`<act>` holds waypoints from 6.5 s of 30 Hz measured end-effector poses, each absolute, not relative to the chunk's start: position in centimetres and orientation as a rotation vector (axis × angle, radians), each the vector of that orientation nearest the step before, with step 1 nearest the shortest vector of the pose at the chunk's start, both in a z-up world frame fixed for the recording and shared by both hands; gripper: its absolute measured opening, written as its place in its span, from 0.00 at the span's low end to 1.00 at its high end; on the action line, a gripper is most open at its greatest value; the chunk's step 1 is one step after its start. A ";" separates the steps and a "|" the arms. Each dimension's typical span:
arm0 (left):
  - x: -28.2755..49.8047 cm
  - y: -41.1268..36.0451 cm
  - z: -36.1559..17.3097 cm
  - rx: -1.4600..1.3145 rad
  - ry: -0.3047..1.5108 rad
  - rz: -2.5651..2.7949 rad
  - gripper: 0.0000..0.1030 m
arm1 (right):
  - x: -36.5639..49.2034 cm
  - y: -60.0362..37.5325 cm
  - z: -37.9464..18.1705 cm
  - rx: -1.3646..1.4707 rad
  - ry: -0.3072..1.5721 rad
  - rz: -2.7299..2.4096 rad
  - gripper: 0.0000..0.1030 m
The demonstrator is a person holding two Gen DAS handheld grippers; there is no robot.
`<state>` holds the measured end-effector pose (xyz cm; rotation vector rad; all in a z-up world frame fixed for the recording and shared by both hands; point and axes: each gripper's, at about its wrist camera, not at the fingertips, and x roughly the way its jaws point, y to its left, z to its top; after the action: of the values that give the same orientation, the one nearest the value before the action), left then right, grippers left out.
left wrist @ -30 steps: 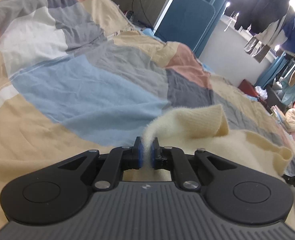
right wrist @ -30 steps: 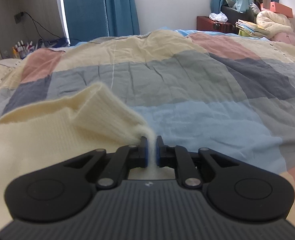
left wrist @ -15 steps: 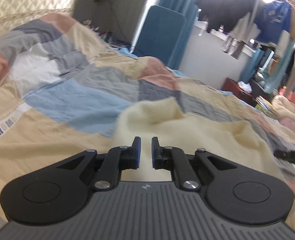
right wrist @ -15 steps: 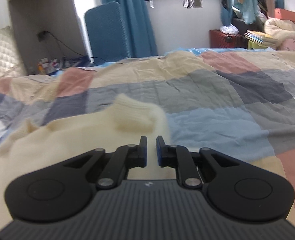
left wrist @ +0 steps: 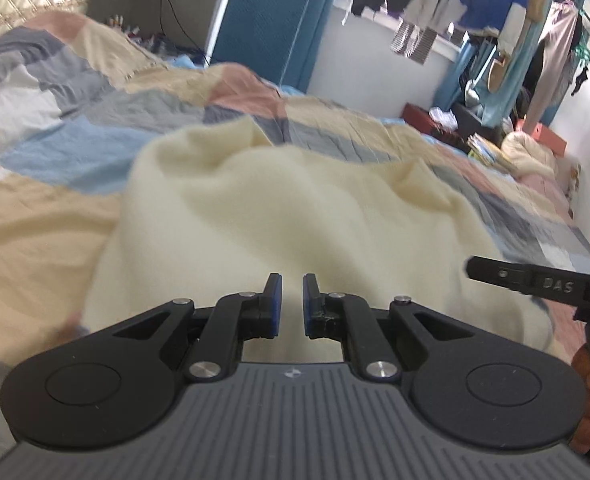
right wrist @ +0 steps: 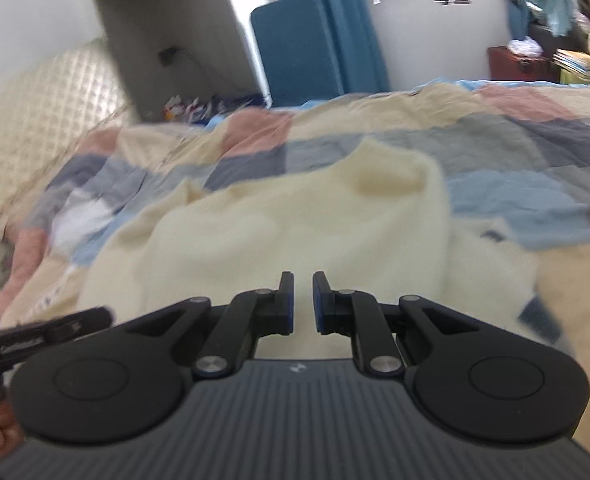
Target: Fold large clothes
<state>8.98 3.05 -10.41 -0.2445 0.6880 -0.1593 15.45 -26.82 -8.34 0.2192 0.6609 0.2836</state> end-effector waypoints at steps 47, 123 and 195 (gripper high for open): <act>5.0 11.4 -19.0 -1.274 0.775 0.017 0.58 | 12.5 -31.6 -17.7 1.161 0.833 0.061 0.75; 19.5 11.1 -12.6 -0.721 0.608 -0.208 0.48 | 23.4 -33.0 -11.7 0.786 0.797 0.307 0.58; 14.7 13.5 -10.0 -0.463 0.580 0.000 0.39 | 20.9 -37.1 -10.2 0.483 0.663 -0.094 0.32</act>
<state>14.66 13.47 -9.98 -0.4628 0.5803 -0.0003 20.91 -37.07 -10.16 0.4826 0.6629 -0.0942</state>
